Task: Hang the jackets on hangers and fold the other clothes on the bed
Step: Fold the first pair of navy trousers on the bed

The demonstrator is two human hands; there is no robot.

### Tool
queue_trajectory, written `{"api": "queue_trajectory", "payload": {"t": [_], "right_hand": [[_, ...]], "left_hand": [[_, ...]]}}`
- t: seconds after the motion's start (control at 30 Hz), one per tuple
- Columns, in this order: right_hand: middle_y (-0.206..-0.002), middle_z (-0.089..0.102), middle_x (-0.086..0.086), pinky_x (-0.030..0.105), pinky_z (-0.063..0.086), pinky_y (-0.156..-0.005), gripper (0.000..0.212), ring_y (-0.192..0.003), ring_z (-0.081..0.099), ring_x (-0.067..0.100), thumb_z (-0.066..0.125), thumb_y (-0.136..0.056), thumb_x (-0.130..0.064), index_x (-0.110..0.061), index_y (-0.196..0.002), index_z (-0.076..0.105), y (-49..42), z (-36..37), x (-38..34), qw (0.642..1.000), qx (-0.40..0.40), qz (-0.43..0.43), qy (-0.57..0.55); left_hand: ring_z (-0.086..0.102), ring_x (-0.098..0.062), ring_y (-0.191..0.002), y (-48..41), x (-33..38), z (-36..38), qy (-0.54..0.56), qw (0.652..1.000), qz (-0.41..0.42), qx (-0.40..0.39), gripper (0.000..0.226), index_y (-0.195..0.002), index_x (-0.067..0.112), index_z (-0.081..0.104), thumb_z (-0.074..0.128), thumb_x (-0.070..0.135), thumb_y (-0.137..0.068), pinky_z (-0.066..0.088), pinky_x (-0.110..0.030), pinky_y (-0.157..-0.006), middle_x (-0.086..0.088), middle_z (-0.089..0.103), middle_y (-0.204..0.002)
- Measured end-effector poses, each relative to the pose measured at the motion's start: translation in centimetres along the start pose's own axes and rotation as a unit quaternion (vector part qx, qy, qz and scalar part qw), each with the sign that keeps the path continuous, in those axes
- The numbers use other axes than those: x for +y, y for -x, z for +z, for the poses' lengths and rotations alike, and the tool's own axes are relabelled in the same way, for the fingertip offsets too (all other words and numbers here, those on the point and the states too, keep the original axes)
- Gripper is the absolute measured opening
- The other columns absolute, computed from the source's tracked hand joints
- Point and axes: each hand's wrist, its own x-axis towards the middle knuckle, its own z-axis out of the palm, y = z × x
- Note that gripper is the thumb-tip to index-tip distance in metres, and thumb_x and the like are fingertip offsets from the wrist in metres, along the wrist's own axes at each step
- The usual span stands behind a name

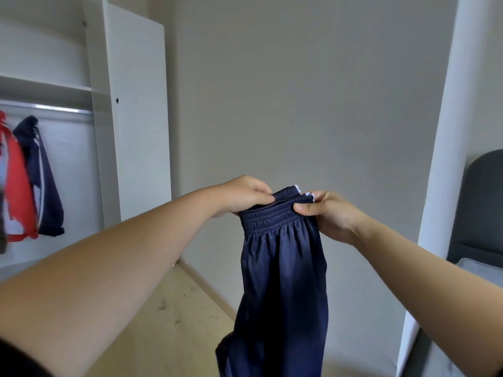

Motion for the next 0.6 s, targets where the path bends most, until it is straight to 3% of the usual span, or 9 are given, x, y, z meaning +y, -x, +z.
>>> {"api": "queue_trajectory", "payload": {"t": [0.17, 0.33, 0.43, 0.5, 0.6], "right_hand": [[-0.090, 0.071, 0.012, 0.028, 0.052, -0.080, 0.030, -0.087, 0.067, 0.024, 0.083, -0.058, -0.008, -0.005, -0.086, 0.072, 0.4, 0.4, -0.3, 0.998, -0.064, 0.000, 0.031], [-0.078, 0.069, 0.007, 0.029, 0.048, -0.080, 0.013, -0.078, 0.064, 0.022, 0.070, -0.064, -0.006, -0.006, -0.077, 0.067, 0.4, 0.6, -0.1, 0.997, 0.013, -0.005, 0.079], [-0.074, 0.067, 0.008, 0.026, 0.049, -0.072, 0.008, -0.072, 0.063, 0.021, 0.070, -0.072, 0.000, -0.005, -0.074, 0.065, 0.2, 0.7, 0.0, 0.994, 0.073, -0.014, 0.077], [-0.070, 0.064, 0.008, 0.026, 0.050, -0.065, 0.013, -0.066, 0.061, 0.021, 0.066, -0.079, 0.008, -0.003, -0.073, 0.061, 0.0, 0.6, 0.2, 0.990, 0.129, -0.027, 0.057], [-0.065, 0.065, 0.006, 0.024, 0.052, -0.058, 0.017, -0.061, 0.062, 0.019, 0.064, -0.080, 0.011, -0.004, -0.074, 0.062, -0.1, 0.8, 0.4, 0.982, 0.179, -0.045, 0.044]], "left_hand": [[0.063, -0.003, -0.070, -0.3, -0.4, 0.7, -0.020, 0.998, 0.040, 0.038, 0.019, -0.097, 0.015, 0.067, 0.051, 0.005, -0.096, 0.047, -0.009, -0.060, -0.006, 0.072, -0.098], [0.063, 0.002, -0.066, -0.5, -0.3, 1.0, -0.036, 0.998, 0.040, 0.021, 0.022, -0.092, 0.016, 0.072, 0.053, 0.005, -0.095, 0.048, -0.007, -0.060, -0.002, 0.073, -0.089], [0.062, -0.003, -0.075, -0.6, -0.4, 1.1, -0.021, 0.997, 0.052, 0.044, 0.020, -0.089, 0.018, 0.073, 0.056, 0.026, -0.095, 0.048, -0.014, -0.069, -0.001, 0.073, -0.093], [0.065, -0.004, -0.083, -0.4, -0.5, 1.2, 0.005, 0.999, 0.041, 0.001, 0.018, -0.091, 0.027, 0.069, 0.061, 0.043, -0.089, 0.050, -0.019, -0.073, 0.006, 0.072, -0.094], [0.067, -0.012, -0.096, -0.8, -1.0, 1.4, -0.053, 0.998, 0.015, -0.029, 0.030, -0.107, 0.023, 0.064, 0.075, 0.031, -0.080, 0.056, -0.030, -0.083, 0.003, 0.070, -0.106]]}}
